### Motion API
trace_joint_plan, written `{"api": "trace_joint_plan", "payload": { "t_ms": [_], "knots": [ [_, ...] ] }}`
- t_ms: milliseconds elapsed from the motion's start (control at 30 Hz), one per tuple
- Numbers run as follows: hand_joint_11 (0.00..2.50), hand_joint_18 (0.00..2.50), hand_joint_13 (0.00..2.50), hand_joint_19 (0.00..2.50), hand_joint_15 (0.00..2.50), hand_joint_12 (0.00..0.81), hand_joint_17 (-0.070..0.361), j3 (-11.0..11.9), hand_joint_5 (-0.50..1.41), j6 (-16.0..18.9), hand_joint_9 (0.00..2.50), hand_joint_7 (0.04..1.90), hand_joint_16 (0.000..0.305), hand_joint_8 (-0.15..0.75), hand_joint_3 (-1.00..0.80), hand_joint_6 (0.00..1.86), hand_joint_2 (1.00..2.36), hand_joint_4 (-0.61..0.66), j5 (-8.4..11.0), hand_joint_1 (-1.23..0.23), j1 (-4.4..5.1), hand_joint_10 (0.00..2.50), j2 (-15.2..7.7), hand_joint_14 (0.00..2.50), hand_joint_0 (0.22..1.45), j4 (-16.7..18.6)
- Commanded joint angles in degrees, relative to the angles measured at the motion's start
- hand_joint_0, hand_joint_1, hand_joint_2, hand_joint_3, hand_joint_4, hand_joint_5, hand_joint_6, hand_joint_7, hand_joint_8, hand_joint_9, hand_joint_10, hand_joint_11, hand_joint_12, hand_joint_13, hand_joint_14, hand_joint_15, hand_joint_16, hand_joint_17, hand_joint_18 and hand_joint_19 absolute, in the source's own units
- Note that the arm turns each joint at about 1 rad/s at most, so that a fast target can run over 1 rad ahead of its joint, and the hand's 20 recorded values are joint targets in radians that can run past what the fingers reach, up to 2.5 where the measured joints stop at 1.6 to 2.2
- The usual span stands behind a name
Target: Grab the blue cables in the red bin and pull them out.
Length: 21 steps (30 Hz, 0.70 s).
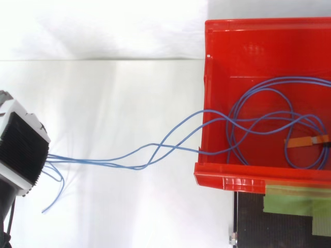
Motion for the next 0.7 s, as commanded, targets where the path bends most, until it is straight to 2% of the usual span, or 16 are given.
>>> {"api": "trace_joint_plan", "payload": {
  "t_ms": [0, 100, 133, 200, 233, 333, 667],
  "knots": [
    [1.15, 0.94, 1.34, 1.02, 1.69, 0.28, 0.098, 0.0, 0.54, -0.51, 0.98, 0.46, 0.044, 0.24, -1.0, 1.43, 1.0, 0.04, 0.04, -0.92, 0.03, 0.02, -0.1, 0.3, 0.95, 0.34],
    [1.14, 0.95, 1.34, 1.03, 1.68, 0.278, 0.097, -0.35, 0.54, -0.51, 0.98, 0.45, 0.043, 0.24, -1.0, 1.44, 1.0, 0.04, 0.13, -0.92, 0.12, 0.02, -0.1, 0.29, 0.95, 0.34],
    [1.13, 0.95, 1.34, 1.02, 1.69, 0.278, 0.098, -3.6, 0.54, -0.16, 0.98, 0.45, 0.043, 0.243, -1.0, 1.45, 1.0, 0.03, -0.14, -0.91, 0.21, 0.02, -0.01, 0.29, 0.96, 1.22],
    [1.15, 0.95, 1.34, 1.03, 1.7, 0.28, 0.097, -6.59, 0.53, 0.54, 0.98, 0.45, 0.043, 0.243, -1.0, 1.46, 1.0, 0.03, -0.22, -0.91, 0.21, 0.03, -0.01, 0.29, 0.96, 5.0],
    [1.15, 0.95, 1.34, 1.03, 1.68, 0.279, 0.097, -7.03, 0.53, 0.72, 0.98, 0.45, 0.043, 0.239, -1.0, 1.46, 1.0, 0.03, -0.22, -0.91, 0.21, 0.03, -0.01, 0.29, 0.96, 6.14],
    [1.14, 0.95, 1.34, 1.02, 1.69, 0.279, 0.097, -7.38, 0.53, 1.16, 0.97, 0.44, 0.043, 0.238, -1.0, 1.47, 1.0, 0.03, 0.13, -0.91, 0.21, 0.02, -0.01, 0.28, 0.96, 10.1],
    [1.14, 0.95, 1.34, 1.02, 1.69, 0.285, 0.098, -7.38, 0.53, 1.24, 0.97, 0.44, 0.044, 0.242, -1.0, 1.47, 1.0, 0.03, 0.04, -0.91, 0.3, 0.03, -0.1, 0.28, 0.97, 10.89]
  ]
}}
